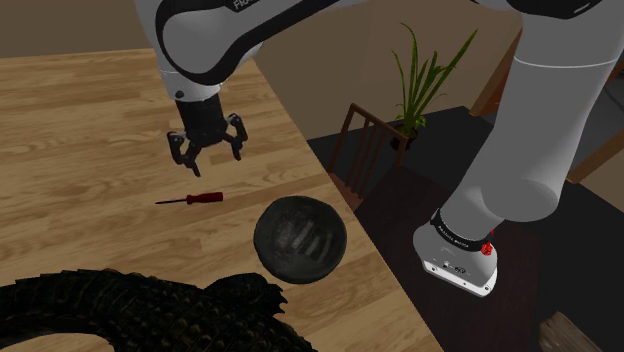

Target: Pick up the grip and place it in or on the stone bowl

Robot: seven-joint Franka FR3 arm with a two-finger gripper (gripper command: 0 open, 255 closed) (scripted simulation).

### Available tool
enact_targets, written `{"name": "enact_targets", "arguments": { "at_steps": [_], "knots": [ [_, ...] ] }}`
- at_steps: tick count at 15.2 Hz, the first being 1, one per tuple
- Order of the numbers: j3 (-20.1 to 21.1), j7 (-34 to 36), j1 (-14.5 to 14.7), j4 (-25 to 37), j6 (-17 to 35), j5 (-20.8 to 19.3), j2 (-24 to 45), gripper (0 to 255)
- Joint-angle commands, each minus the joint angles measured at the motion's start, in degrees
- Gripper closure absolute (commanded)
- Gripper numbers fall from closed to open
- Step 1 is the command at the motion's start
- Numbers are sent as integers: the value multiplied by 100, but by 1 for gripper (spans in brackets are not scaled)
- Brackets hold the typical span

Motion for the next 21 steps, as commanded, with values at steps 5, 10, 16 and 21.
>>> {"name": "enact_targets", "arguments": {
  "at_steps": [5, 10, 16, 21],
  "knots": [
    [0, 7, 7, -12, -29, -6, 17, 0],
    [0, 7, 7, -12, -28, -6, 17, 255],
    [0, 7, 7, -12, -28, -6, 17, 255],
    [246, -1996, 229, 719, 204, -992, 787, 0]
  ]
}}
